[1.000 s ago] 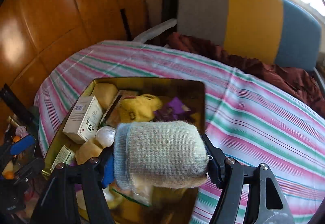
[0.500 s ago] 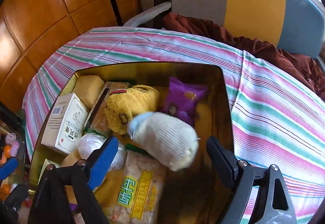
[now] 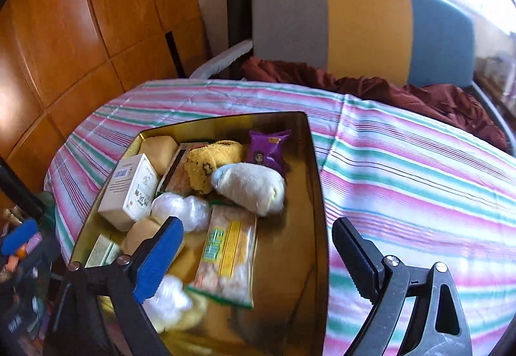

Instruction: Organize objects

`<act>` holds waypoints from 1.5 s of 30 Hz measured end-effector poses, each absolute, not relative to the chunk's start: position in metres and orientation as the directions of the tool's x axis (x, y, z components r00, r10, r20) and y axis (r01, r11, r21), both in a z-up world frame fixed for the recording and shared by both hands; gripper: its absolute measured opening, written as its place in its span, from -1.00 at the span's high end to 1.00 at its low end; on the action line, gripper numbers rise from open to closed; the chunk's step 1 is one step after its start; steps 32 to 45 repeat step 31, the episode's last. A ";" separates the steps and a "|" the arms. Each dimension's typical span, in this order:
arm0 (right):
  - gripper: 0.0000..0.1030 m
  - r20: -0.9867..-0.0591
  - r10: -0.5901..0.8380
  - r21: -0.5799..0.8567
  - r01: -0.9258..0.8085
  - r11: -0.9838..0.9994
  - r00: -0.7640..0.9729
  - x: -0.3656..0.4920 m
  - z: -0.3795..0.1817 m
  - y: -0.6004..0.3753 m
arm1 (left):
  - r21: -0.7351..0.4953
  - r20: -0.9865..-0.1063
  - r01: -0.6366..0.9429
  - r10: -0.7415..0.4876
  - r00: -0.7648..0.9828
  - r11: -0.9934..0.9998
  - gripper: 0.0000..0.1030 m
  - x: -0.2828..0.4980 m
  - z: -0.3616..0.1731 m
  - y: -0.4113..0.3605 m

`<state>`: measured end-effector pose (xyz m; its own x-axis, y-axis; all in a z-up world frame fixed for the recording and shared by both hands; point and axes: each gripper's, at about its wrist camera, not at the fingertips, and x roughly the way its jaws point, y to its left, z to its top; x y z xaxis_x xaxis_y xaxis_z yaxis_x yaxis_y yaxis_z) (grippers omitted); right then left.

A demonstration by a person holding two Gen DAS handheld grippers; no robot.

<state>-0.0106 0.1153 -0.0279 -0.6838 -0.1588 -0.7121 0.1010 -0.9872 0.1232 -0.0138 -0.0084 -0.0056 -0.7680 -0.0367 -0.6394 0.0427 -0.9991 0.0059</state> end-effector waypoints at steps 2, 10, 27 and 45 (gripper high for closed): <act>-0.86 -0.695 -0.143 0.111 0.091 -0.990 -0.705 0.006 -0.026 0.116 | -0.001 -0.631 0.051 -0.038 -0.775 -0.999 -0.37 -0.010 -0.003 -0.008; -0.87 -0.664 -0.112 0.097 0.064 -0.993 -0.739 0.054 -0.032 0.115 | -0.022 -0.606 0.060 -0.035 -0.794 -0.998 -0.37 0.003 -0.003 -0.008; -0.87 -0.662 -0.113 0.066 0.092 -0.994 -0.741 0.068 -0.035 0.100 | -0.028 -0.605 0.041 -0.015 -0.796 -0.999 -0.32 0.007 -0.010 -0.007; -0.87 -0.659 -0.119 0.065 0.101 -0.993 -0.743 0.069 -0.035 0.099 | -0.027 -0.600 0.040 -0.016 -0.800 -0.999 -0.31 0.006 -0.009 -0.008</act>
